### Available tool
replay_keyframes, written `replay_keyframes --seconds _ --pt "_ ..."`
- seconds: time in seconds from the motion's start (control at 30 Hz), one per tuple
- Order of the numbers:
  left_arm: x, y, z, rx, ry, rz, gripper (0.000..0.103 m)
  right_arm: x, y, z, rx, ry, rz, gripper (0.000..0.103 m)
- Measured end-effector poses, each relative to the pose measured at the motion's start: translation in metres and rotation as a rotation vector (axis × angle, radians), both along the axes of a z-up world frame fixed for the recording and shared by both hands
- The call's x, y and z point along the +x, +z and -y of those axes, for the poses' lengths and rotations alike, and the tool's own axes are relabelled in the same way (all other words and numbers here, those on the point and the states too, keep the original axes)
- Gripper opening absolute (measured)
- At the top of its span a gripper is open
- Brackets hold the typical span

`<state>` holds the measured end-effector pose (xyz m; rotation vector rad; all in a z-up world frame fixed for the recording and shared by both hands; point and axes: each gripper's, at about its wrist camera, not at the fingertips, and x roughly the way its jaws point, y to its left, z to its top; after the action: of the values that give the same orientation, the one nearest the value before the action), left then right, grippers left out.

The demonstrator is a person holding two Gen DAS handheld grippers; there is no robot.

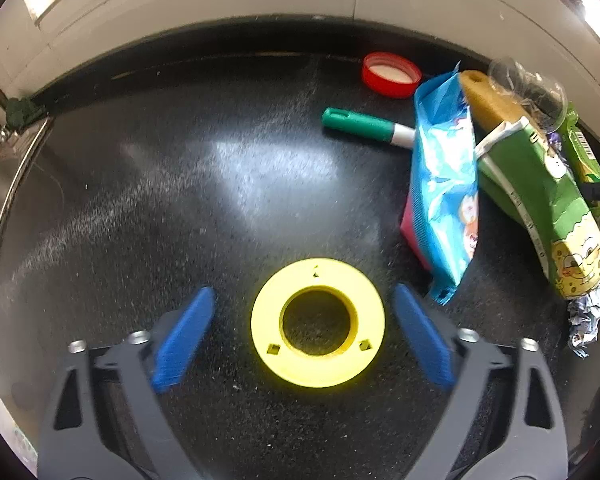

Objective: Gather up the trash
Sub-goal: 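Grasp the yellow tape roll with the left tool while the right tool grasps the green juice carton, then carry both items to the black bin and open both tools to drop them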

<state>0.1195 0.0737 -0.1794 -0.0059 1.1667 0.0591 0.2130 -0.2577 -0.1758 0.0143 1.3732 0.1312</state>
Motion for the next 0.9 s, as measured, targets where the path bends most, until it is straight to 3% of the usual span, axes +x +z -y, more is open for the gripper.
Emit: replay_keyframes --seconds 0.07,0.33,0.6,0.9 --pt "-0.001 0.005 -0.001 0.002 -0.005 0.003 0.055 0.0 0.002 -0.002 -0.001 0.018 0.023 0.044" --pt "-0.007 0.033 0.001 -0.005 0.022 -0.007 0.054 -0.025 0.046 -0.004 0.035 0.036 0.114 0.044" --pt "-0.05 0.075 0.022 -0.017 0.02 0.018 0.054 -0.09 0.098 -0.004 0.056 0.099 0.201 0.044" --pt "-0.097 0.101 0.032 -0.01 0.0 0.069 0.054 -0.124 0.112 -0.026 0.071 0.138 0.225 0.044"
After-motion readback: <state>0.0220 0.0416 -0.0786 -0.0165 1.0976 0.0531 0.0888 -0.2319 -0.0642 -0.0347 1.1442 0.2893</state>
